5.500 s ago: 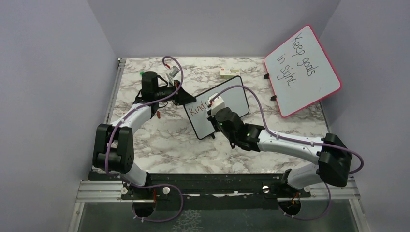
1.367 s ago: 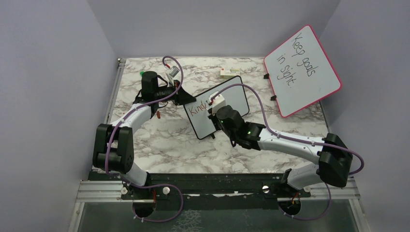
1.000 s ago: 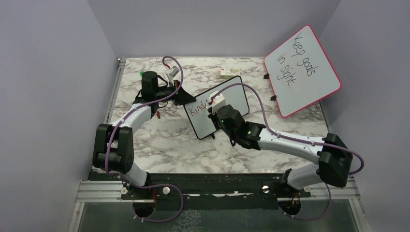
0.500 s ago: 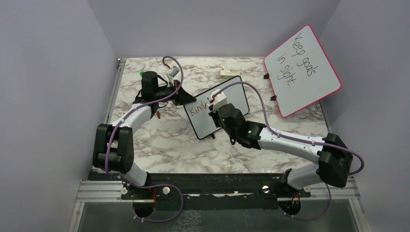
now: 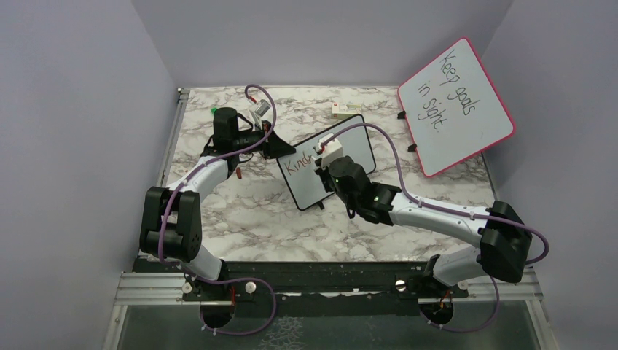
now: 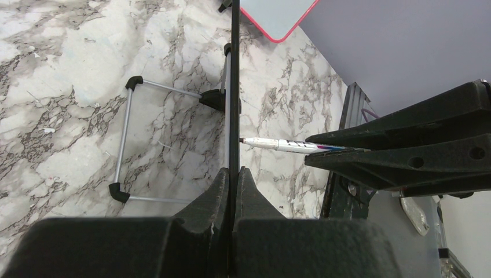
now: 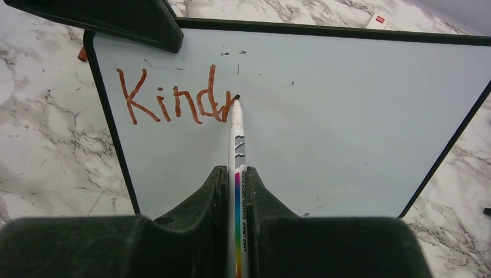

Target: Write a sentence on the whiteboard

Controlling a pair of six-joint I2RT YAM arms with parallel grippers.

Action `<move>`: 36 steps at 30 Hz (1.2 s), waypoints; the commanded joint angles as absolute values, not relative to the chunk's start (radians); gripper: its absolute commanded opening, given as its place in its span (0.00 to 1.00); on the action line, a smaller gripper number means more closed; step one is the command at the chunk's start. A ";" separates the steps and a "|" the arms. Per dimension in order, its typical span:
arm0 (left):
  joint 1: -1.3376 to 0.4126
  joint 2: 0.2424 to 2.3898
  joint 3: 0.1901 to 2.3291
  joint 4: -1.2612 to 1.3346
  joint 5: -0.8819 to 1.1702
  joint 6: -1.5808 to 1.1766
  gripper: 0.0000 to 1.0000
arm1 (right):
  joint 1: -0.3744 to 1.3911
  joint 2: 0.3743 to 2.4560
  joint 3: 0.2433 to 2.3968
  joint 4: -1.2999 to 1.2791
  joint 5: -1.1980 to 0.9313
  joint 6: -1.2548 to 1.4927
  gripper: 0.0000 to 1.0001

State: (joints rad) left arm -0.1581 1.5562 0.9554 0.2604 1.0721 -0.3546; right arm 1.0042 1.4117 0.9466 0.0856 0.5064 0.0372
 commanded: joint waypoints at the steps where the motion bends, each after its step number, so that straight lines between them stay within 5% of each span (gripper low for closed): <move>1: -0.160 1.565 0.965 0.224 1.107 -0.342 0.00 | 0.988 1.399 0.926 0.062 0.534 0.060 0.01; 36: -0.160 1.565 0.966 0.214 1.097 -0.339 0.00 | 0.987 1.357 0.905 0.015 0.476 0.085 0.01</move>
State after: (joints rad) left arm -0.1581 1.5562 0.9554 0.2600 1.0725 -0.3550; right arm 0.9932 1.3865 0.9211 0.0269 0.4946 0.0788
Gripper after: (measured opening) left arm 0.019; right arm 0.166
